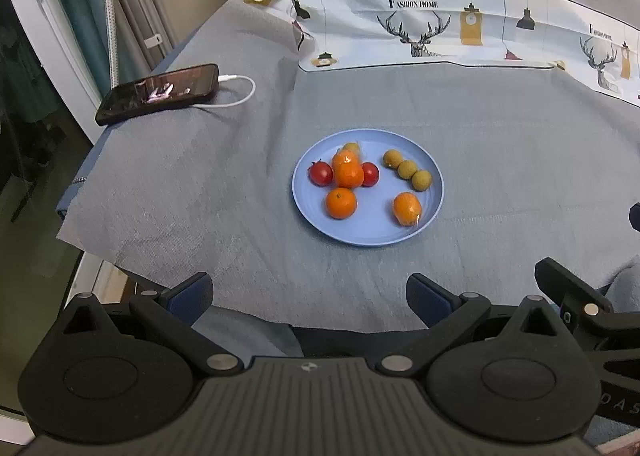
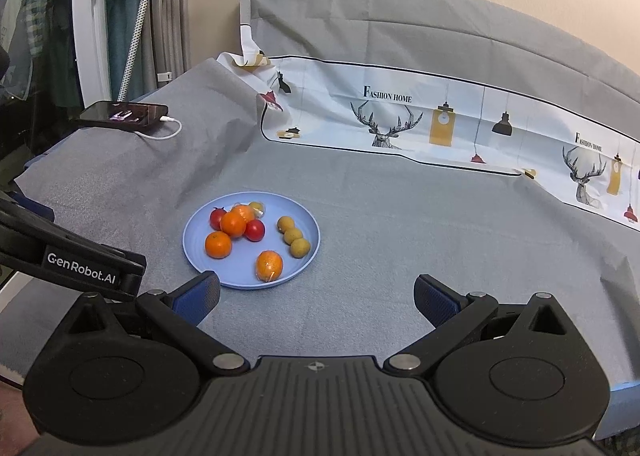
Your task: Organize fruits
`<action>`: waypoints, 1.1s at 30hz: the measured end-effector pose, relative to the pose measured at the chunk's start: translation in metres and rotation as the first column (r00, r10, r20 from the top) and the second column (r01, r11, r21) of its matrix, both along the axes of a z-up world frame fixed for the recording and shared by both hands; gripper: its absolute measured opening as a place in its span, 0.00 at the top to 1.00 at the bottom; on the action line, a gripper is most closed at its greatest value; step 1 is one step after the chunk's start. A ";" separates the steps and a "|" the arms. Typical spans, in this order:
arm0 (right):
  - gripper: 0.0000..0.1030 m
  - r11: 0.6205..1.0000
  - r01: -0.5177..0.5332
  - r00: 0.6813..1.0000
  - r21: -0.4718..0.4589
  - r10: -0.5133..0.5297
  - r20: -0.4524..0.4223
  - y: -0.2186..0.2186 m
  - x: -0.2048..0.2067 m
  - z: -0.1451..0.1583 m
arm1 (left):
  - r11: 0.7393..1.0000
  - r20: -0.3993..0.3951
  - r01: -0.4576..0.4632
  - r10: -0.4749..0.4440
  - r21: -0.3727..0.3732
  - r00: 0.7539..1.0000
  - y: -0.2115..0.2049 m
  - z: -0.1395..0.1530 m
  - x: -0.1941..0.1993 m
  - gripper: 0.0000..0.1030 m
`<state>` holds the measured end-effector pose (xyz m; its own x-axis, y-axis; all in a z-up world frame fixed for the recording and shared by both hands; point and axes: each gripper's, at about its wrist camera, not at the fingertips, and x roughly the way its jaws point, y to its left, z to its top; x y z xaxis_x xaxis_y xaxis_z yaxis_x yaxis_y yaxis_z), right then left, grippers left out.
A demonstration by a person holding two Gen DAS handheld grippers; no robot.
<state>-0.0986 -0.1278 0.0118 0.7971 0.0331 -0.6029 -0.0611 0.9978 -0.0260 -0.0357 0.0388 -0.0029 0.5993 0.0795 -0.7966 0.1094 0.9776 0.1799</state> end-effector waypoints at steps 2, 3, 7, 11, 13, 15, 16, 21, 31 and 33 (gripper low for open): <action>0.01 1.000 0.000 1.000 -0.001 0.000 -0.001 0.000 0.000 0.000 | 1.000 -0.002 -0.001 0.001 0.000 1.000 0.001 -0.001 0.000 0.00; 0.01 1.000 0.000 1.000 -0.001 0.000 -0.001 0.000 0.000 0.000 | 1.000 -0.002 -0.001 0.001 0.001 1.000 0.001 0.000 0.000 0.00; 0.01 1.000 -0.004 1.000 -0.006 0.004 -0.002 0.001 0.000 0.000 | 1.000 -0.005 -0.003 0.003 0.016 1.000 0.000 -0.002 0.001 0.00; 0.01 1.000 -0.006 1.000 -0.008 0.006 -0.002 0.001 0.001 0.000 | 0.999 -0.008 -0.003 0.003 0.036 1.000 -0.001 -0.003 0.001 0.00; 0.01 1.000 -0.005 1.000 -0.008 0.005 -0.002 0.001 0.001 0.000 | 1.000 -0.011 -0.001 0.001 0.030 1.000 0.000 -0.003 0.001 0.00; 0.01 1.000 -0.006 1.000 -0.009 0.006 -0.003 0.001 0.001 0.000 | 1.000 -0.014 -0.001 0.001 0.022 1.000 0.000 -0.003 0.001 0.00; 0.01 1.000 -0.005 1.000 -0.008 0.005 -0.002 0.001 0.001 0.000 | 1.000 -0.016 -0.001 0.002 0.019 1.000 0.001 -0.003 0.001 0.00; 0.01 1.000 -0.005 1.000 -0.008 0.005 -0.002 0.001 0.001 0.000 | 1.000 -0.023 -0.002 0.003 0.009 1.000 0.001 -0.003 0.002 0.00; 0.01 1.000 -0.006 1.000 -0.009 0.006 -0.002 0.001 0.001 0.000 | 1.000 -0.024 0.001 -0.001 0.008 1.000 0.002 -0.003 0.002 0.00; 0.01 1.000 -0.006 1.000 -0.009 0.006 -0.002 0.001 0.001 0.000 | 1.000 -0.023 0.000 0.000 0.009 1.000 0.001 -0.003 0.002 0.00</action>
